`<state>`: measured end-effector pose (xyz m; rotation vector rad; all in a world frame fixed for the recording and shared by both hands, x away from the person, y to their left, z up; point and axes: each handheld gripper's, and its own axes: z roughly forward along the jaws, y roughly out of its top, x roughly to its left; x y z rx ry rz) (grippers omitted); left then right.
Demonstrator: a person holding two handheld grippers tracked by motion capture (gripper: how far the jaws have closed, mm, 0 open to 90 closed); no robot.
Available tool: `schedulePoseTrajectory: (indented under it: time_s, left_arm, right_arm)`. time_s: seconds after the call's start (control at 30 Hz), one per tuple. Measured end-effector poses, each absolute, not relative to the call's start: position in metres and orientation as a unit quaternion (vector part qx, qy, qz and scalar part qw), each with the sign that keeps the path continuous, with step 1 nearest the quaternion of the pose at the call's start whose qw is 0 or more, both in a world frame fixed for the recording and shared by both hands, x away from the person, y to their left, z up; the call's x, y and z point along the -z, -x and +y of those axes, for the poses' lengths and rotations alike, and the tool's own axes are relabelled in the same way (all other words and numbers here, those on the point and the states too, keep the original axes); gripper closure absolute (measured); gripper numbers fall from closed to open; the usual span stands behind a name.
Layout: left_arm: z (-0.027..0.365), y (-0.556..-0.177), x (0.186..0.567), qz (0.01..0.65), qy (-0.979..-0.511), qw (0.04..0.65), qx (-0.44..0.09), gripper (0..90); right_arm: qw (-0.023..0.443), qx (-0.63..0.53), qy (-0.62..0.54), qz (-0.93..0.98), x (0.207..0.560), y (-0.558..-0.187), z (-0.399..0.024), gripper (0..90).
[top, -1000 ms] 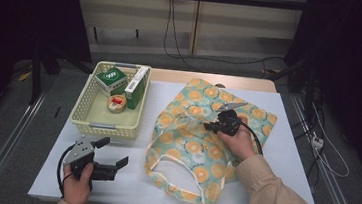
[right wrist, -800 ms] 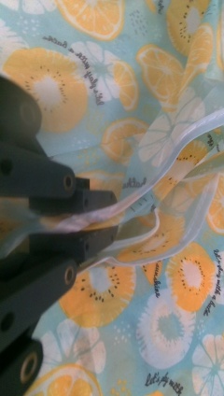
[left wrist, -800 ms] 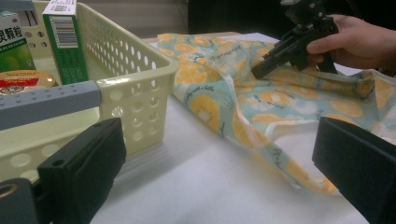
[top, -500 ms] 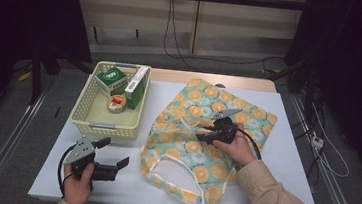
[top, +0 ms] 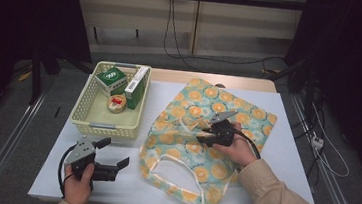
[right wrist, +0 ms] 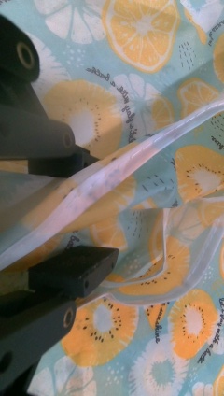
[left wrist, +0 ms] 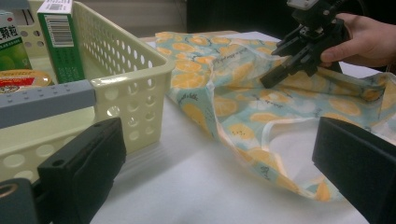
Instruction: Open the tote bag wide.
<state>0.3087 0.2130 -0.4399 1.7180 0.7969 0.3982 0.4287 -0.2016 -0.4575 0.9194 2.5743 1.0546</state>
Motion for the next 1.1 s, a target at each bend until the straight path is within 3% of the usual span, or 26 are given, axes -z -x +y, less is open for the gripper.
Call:
schedulePoseTrajectory:
  time_s: [0.13,0.33,1.1]
  left_arm:
    - [0.213,-0.309,0.44,0.339,-0.731,0.567,-0.17,2.4]
    - [0.213,-0.309,0.44,0.339,-0.731,0.568,-0.168,2.4]
    - [0.213,-0.309,0.44,0.339,-0.73,0.57,-0.167,2.4]
  right_arm:
    - [0.103,-0.35,-0.313,0.877,0.455,-0.431,-0.204,76.0]
    - [0.102,-0.355,-0.321,0.872,0.456,-0.433,-0.208,86.5]
    - [0.09,-0.381,-0.341,0.855,0.424,-0.441,-0.221,90.0]
